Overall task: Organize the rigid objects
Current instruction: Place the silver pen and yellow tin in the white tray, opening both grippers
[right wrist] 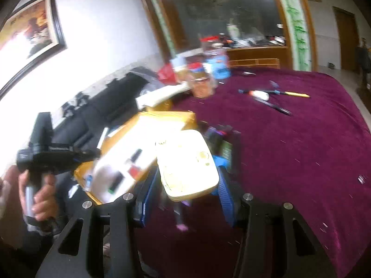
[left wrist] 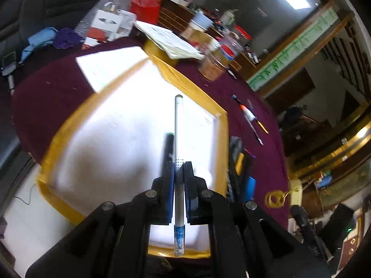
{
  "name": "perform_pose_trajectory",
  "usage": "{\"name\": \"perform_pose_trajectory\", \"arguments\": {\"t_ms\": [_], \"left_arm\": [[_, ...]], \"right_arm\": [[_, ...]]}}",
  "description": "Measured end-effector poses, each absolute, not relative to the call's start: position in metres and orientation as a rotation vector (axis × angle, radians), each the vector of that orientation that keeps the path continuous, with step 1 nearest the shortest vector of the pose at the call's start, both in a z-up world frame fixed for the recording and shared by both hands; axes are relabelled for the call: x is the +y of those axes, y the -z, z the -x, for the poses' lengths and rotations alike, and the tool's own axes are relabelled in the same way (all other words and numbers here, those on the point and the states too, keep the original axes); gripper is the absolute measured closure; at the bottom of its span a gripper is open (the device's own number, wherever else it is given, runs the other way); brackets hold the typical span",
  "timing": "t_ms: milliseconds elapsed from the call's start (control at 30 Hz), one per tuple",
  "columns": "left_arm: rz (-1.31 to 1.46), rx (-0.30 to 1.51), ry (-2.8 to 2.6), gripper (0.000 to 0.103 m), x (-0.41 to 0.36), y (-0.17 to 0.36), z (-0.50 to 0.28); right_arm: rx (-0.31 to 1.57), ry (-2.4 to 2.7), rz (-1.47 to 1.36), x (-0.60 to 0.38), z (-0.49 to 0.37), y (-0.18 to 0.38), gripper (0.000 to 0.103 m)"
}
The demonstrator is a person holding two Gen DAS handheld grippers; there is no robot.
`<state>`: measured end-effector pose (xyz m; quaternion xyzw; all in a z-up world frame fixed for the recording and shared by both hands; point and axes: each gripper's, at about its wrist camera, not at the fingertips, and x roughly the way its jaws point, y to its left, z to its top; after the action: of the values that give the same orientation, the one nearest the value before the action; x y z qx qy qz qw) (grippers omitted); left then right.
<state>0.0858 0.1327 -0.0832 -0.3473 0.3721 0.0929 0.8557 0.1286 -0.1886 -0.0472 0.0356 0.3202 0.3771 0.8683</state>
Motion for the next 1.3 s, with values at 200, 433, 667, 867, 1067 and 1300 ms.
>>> {"name": "perform_pose_trajectory", "arguments": {"t_ms": [200,433,667,867,1067,1300], "left_arm": [[0.697,0.810,-0.250,0.098,0.157,0.099,-0.088],[0.616,0.885,-0.272,0.098,0.159,0.115,-0.099],[0.583,0.946,-0.271,0.098,0.158,0.133,-0.111],[0.592,0.968,-0.290,0.097,0.162,0.139,-0.111],[0.597,0.929,-0.304,0.062,0.161,0.132,-0.103],[0.439,0.858,-0.362,0.059,0.115,0.102,-0.096]], "right_arm": [[0.691,-0.900,-0.027,-0.117,-0.146,0.046,0.059],[0.780,-0.914,0.069,-0.043,-0.184,0.069,0.059],[0.903,-0.841,0.167,-0.006,-0.209,0.107,0.059],[0.973,-0.863,0.196,0.001,-0.212,0.119,0.059],[0.996,-0.907,0.113,-0.012,-0.214,0.111,0.058],[0.920,-0.948,-0.038,-0.073,-0.193,0.089,0.058]]}}
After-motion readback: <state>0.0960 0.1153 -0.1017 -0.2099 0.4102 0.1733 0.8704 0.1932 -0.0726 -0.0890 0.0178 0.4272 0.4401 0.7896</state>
